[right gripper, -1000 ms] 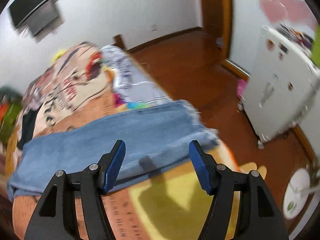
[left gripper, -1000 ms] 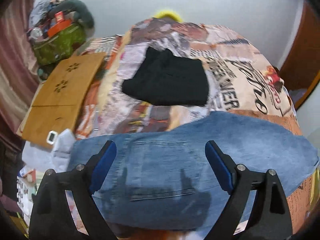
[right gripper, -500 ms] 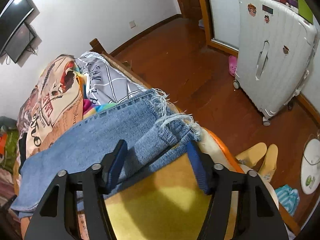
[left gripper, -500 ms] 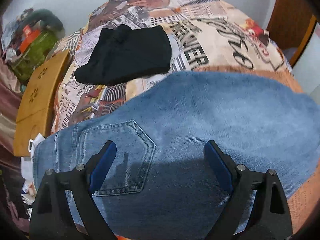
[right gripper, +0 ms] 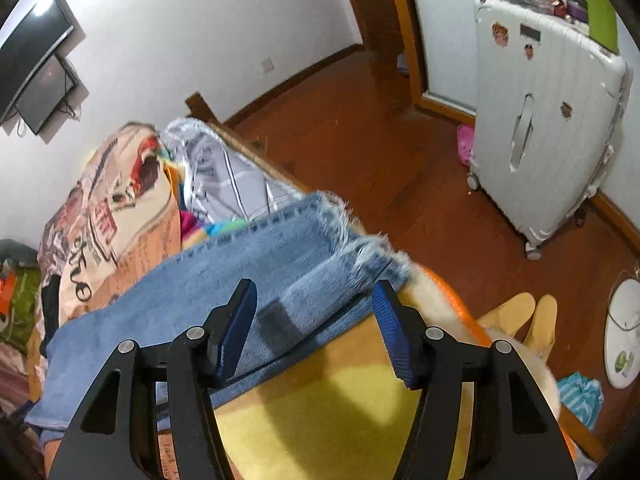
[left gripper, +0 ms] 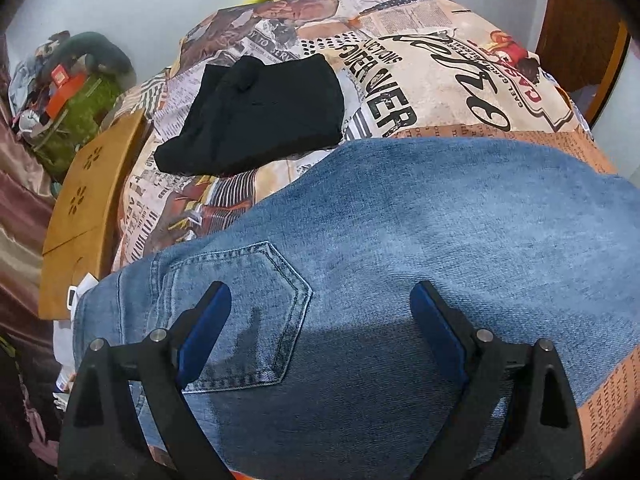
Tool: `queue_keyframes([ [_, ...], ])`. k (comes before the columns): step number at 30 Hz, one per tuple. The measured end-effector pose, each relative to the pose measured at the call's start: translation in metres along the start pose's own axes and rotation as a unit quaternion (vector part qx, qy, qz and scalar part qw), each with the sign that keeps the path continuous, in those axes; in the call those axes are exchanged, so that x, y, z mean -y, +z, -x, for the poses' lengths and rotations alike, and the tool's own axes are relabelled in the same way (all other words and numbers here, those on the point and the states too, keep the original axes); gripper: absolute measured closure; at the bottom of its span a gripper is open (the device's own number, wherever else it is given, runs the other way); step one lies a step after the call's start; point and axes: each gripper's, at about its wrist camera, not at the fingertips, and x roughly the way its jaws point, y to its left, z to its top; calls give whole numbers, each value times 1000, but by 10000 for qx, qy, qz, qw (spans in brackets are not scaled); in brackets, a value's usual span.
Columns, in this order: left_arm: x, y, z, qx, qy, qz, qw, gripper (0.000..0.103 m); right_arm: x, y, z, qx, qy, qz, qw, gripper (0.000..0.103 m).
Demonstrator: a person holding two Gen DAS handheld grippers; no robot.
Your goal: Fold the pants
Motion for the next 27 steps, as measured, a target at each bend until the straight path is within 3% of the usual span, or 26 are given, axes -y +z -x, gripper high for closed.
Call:
queue_keyframes([
  [1,-1,0,0,-2,-20,22,10000,10,0,-1,-3,-23,-10,3,10000,47],
  [5,-4,-1,-1,-26,-118,126,9998,10,1,0,-11,-15,-144,92,9999,69],
  [11,-6,-1,-2,-56,-172,214,9996,10,-6,7,-1,193,-144,372,9990,91],
  [16,-6,3,4,-64,-193,159,9997,10,-19,26,23,725,91,554,9958,94],
  [23,-6,24,30,210,-498,292,9981,10,-51,58,61,1417,450,1070,9831,94],
  [27,14,25,29,139,-702,132,9974,10,-49,51,40,1263,234,1255,9837,94],
])
